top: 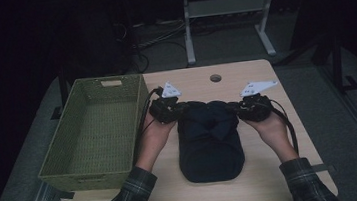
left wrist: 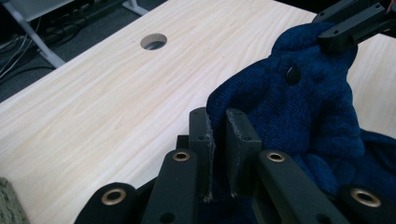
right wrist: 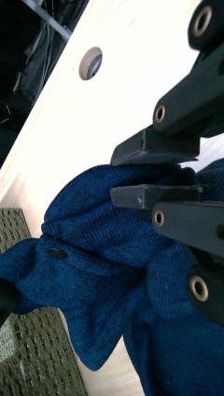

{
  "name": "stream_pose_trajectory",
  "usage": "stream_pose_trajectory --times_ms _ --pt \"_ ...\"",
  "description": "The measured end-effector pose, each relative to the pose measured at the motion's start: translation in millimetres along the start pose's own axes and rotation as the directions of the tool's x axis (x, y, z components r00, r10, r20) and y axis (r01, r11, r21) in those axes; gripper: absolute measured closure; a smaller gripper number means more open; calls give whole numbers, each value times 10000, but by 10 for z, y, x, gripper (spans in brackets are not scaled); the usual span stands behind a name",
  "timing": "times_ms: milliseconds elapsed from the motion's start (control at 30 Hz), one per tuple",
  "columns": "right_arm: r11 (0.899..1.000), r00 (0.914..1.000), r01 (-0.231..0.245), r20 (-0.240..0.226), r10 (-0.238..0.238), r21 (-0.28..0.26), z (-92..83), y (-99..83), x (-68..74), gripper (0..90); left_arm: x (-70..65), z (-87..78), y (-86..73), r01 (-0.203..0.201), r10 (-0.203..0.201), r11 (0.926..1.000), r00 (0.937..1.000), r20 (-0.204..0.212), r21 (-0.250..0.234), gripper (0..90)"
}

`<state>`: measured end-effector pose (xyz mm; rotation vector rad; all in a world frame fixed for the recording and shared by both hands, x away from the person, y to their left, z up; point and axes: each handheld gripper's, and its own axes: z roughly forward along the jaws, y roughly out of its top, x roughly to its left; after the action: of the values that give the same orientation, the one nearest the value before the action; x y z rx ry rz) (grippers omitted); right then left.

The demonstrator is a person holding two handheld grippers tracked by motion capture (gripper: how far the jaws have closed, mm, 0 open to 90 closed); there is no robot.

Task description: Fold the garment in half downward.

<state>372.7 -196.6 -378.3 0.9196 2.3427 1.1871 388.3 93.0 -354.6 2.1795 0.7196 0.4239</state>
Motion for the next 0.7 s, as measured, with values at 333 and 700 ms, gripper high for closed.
stream_pose_trajectory --times_ms 333,700 --pt "9999 9995 13 -313 -10 110 -46 -161 154 787 -164 -49 -149 -129 123 9994 9998 185 327 819" --pt "9997 9979 -115 -630 128 209 -91 -375 308 777 -344 -94 -314 -206 179 9978 9988 447 623 817"
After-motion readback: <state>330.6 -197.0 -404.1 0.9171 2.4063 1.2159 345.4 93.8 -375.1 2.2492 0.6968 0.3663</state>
